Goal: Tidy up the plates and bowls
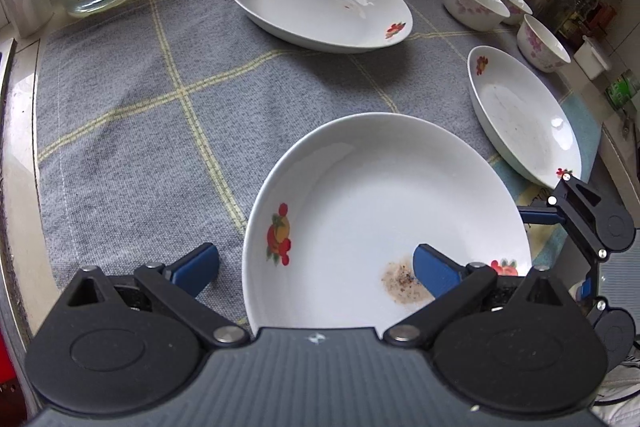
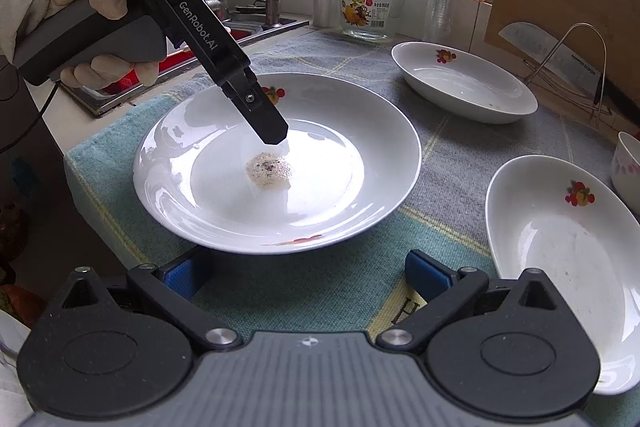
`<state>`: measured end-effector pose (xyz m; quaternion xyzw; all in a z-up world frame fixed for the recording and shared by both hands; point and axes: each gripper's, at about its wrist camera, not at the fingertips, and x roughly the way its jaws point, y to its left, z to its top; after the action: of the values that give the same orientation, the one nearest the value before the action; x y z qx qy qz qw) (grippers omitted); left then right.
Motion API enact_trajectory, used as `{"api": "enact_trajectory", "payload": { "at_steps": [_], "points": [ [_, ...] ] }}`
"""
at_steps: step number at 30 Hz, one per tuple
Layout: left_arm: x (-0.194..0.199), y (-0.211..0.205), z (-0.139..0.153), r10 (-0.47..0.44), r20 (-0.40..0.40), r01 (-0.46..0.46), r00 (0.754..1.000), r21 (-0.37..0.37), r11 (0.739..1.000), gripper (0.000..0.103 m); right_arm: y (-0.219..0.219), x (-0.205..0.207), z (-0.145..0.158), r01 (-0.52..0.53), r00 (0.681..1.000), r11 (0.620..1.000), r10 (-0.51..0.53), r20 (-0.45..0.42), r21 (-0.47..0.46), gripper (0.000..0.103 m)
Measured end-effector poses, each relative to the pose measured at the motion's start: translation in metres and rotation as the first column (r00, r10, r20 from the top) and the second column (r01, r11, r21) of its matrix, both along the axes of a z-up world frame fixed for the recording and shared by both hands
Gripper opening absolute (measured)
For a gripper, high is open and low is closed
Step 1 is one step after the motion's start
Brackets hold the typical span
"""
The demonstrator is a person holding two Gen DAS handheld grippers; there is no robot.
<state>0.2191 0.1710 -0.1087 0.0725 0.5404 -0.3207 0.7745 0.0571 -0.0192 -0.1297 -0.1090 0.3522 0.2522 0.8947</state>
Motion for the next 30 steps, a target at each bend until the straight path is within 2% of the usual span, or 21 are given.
{"api": "enact_trajectory", "payload": {
  "at_steps": [5, 13, 20, 30],
  "points": [
    [0.01, 0.004, 0.001, -0.037, -0.067, 0.036, 0.997, -0.028, 0.999, 0.102, 0.002, -0.006, 0.0, 0.02, 1.0, 1.0, -0.02, 0.016, -0.001, 0.103],
    [0.015, -0.002, 0.001, -0.125, -0.099, 0.123, 0.987, -0.025, 0.992, 0.102, 0.008, -0.004, 0.002, 0.023, 0.999, 0.999, -0.023, 0.03, -0.027, 0.103],
    [0.02, 0.0, 0.002, -0.137, -0.131, 0.13, 0.982, -0.06, 0.99, 0.101, 0.014, -0.001, 0.004, 0.0, 0.999, 0.999, 0.002, 0.044, -0.051, 0.103],
    [0.023, 0.003, 0.003, -0.134, -0.138, 0.126, 0.981, -0.071, 0.99, 0.096, 0.02, 0.001, 0.006, -0.036, 0.999, 0.999, 0.037, 0.025, -0.03, 0.103]
  ]
}}
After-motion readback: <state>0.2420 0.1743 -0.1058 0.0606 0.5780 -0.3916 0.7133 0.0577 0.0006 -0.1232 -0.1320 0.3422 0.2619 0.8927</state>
